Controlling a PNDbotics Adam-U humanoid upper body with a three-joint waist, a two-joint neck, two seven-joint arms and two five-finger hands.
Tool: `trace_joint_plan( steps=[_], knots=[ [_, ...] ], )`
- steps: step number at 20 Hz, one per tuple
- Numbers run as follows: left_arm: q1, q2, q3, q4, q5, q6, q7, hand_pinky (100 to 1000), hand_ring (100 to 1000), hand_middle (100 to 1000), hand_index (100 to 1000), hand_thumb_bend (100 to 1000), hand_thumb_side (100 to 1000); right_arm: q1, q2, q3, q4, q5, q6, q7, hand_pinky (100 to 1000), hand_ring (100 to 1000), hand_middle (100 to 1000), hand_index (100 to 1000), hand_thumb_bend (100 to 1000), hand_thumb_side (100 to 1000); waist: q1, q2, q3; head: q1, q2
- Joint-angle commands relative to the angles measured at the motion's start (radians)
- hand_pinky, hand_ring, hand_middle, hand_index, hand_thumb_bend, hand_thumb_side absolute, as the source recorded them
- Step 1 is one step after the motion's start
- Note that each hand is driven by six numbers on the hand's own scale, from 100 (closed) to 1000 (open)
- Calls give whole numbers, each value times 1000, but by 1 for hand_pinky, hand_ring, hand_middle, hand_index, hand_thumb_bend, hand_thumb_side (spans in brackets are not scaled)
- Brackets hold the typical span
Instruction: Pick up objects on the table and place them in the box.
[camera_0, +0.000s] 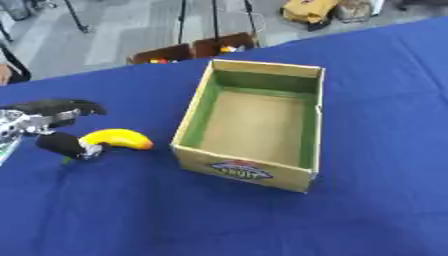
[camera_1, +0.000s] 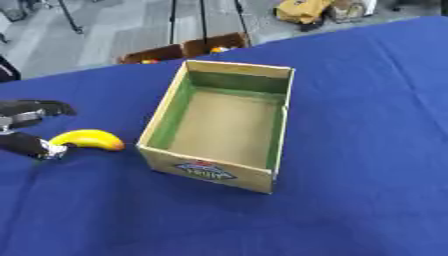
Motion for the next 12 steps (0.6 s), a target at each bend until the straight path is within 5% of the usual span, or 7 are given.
trace_joint_plan(
  steps=[1, 12],
  knots=[
    [-21, 12, 21, 11, -18, 3, 10, 874, 954, 1000, 1000, 245, 573, -15, -20, -8, -14, -5, 0, -2, 711, 848, 825, 915, 100, 1000, -6, -14, -4, 8, -12],
    [-45, -37, 49, 138, -115, 3, 91, 902, 969, 1000, 1000, 323, 573, -20, -21, -8, -14, -6, 0, -4, 712, 845, 819, 914, 100, 1000, 0, 0, -23, 24, -26]
  ],
)
